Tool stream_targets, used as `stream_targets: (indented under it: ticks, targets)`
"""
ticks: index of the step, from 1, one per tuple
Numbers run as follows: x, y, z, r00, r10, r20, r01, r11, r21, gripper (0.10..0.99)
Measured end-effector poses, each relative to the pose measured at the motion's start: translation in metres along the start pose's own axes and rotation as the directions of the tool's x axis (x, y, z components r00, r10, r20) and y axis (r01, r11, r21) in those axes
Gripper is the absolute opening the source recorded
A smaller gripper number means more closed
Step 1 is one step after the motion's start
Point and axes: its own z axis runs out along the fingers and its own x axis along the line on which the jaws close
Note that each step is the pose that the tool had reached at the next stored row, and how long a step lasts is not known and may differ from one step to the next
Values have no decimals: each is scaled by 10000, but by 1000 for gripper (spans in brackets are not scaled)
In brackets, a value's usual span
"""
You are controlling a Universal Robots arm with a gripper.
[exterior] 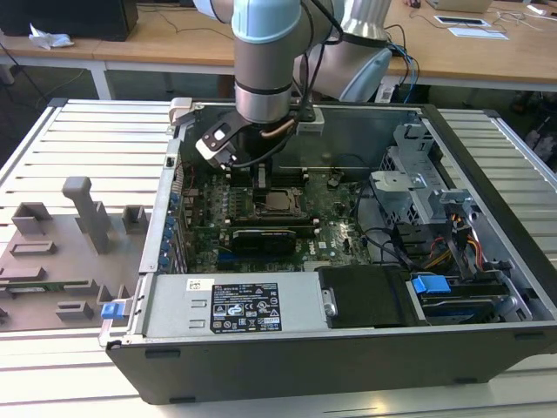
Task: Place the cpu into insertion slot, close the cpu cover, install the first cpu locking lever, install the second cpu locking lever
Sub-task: 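Close the cpu cover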
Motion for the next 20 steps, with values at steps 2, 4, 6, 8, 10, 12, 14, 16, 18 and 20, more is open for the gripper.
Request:
stream_targets:
  ticks: [2, 4, 6, 8, 10, 12, 14, 16, 18, 20]
  targets:
    - [0, 84, -1, 10000, -4, -23, 4, 10000, 2, 106]
    - [1, 149, 0, 10000, -1, -30, 1, 10000, 2, 106]
    - [1, 213, -5, 10000, -3, -34, 3, 10000, 1, 106]
    - [2, 282, -63, 10000, -4, -34, 4, 10000, 7, 106]
    - [2, 287, -153, 10000, -2, -34, 2, 10000, 7, 106]
    - [3, 290, -346, 10000, -2, -34, 2, 10000, 7, 106]
    - [3, 291, -487, 10000, -2, -33, 2, 10000, 8, 106]
    - [4, 291, -576, 10000, -2, -34, 2, 10000, 7, 106]
    - [4, 292, -699, 10000, -2, -34, 2, 10000, 8, 106]
    - [4, 293, -787, 10000, -2, -33, 2, 10000, 8, 106]
